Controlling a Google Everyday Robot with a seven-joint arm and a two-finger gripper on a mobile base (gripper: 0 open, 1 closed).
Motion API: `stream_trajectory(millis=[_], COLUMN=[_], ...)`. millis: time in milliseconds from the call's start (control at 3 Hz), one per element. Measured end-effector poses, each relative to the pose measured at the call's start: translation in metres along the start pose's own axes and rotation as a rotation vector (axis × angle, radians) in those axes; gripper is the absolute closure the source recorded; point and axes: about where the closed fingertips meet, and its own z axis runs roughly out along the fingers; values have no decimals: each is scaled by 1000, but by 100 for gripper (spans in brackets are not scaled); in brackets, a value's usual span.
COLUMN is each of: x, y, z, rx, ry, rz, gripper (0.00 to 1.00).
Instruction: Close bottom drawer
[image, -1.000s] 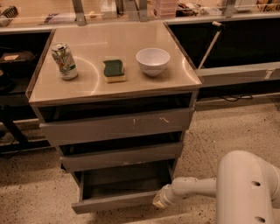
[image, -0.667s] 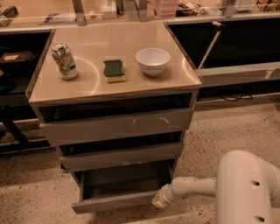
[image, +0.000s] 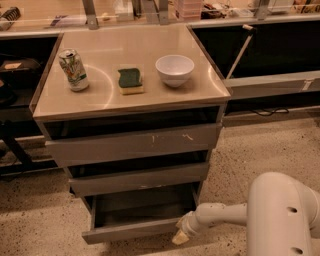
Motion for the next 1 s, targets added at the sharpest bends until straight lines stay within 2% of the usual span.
stream_trajectory(millis=[333,667,1000], x=[0,0,0], y=[0,0,0], z=[0,0,0], rx=[0,0,0], ry=[0,0,0], rz=[0,0,0], gripper=[0,0,19])
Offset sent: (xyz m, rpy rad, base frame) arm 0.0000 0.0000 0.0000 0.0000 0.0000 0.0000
